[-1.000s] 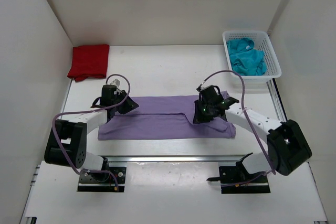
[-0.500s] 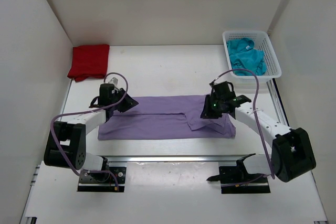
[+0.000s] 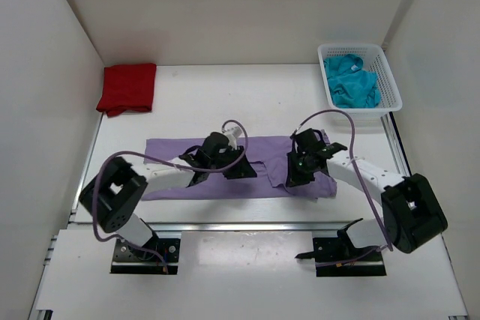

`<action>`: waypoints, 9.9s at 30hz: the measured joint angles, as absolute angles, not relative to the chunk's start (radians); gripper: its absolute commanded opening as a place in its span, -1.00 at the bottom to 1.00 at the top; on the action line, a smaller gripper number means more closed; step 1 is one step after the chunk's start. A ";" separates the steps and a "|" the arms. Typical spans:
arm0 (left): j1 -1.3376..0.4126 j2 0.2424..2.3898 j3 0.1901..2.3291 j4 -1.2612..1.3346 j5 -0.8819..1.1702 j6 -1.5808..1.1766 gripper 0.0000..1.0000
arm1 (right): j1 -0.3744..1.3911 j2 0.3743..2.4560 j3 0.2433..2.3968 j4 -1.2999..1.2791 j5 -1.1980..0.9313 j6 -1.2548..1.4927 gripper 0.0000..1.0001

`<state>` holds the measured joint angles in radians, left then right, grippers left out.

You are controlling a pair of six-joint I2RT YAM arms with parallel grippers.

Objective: Fold and stack the t-shirts
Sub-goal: Fold the other side of the tshirt into a rectangle, then rotate the tshirt 90 degrees

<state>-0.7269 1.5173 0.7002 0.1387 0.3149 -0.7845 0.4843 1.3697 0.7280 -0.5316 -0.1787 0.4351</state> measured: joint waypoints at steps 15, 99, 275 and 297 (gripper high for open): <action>-0.863 1.824 0.886 0.245 0.325 -0.934 -0.11 | 0.307 1.176 0.633 -0.506 -0.212 0.421 -0.65; -0.890 1.893 0.819 0.374 0.295 -1.192 -0.69 | 0.124 1.114 0.415 -0.289 -0.268 0.507 -0.66; -0.292 1.035 0.409 -0.196 0.403 -0.551 0.01 | 0.194 2.605 2.643 -0.736 -0.226 0.371 -0.43; -0.306 0.926 0.369 -0.274 0.387 -0.554 -0.91 | 0.616 1.489 0.748 -0.294 -0.303 0.506 -0.15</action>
